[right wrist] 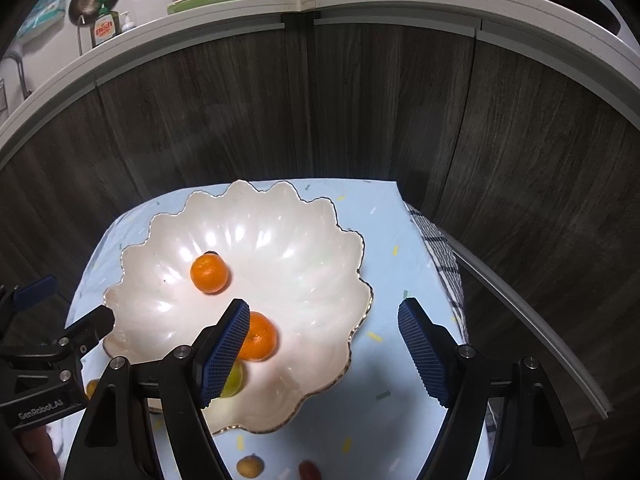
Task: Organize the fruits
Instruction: 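Withdraw both open tools from the bowl back over the cloth, then grasp the brown round fruit with the left tool while the right tool grasps a tan longan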
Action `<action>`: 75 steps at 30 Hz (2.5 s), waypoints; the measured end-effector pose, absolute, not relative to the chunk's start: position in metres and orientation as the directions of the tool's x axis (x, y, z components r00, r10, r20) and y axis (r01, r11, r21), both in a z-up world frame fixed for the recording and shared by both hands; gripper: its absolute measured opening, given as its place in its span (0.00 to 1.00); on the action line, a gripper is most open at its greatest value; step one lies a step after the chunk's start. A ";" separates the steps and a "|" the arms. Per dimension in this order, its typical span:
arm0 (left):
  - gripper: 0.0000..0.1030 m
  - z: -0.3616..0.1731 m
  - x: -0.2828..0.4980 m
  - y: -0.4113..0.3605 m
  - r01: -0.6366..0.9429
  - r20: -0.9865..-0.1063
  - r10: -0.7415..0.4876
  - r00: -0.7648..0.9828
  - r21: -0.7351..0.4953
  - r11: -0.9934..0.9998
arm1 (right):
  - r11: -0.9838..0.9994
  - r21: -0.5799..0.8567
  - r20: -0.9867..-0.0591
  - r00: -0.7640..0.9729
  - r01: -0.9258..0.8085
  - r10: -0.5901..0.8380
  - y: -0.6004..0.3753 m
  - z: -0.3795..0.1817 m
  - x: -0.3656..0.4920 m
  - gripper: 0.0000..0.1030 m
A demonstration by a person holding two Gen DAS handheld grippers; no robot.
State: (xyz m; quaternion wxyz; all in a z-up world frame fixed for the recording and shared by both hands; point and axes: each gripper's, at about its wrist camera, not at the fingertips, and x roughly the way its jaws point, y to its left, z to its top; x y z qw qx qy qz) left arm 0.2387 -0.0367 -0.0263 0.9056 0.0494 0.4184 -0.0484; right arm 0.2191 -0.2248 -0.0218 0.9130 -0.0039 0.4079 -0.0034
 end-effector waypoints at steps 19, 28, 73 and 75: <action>0.92 -0.010 0.216 -0.031 0.125 -0.743 -0.047 0.667 0.050 0.991 | 1.000 -0.011 -0.728 0.685 -0.006 -0.004 -0.218 -0.013 0.196 0.75; 0.92 -0.010 0.199 -0.027 0.124 -0.743 -0.046 0.668 0.050 0.991 | 1.000 -0.003 -0.728 0.686 -0.020 0.012 -0.213 -0.012 0.181 0.75; 0.92 -0.068 0.123 -0.024 0.135 -0.761 -0.023 0.648 0.085 0.987 | 0.999 -0.009 -0.777 0.629 0.042 -0.034 -0.215 -0.072 0.093 0.75; 0.92 -0.072 0.122 -0.022 0.132 -0.763 -0.020 0.646 0.087 0.987 | 0.999 -0.012 -0.781 0.624 0.044 -0.037 -0.214 -0.075 0.093 0.75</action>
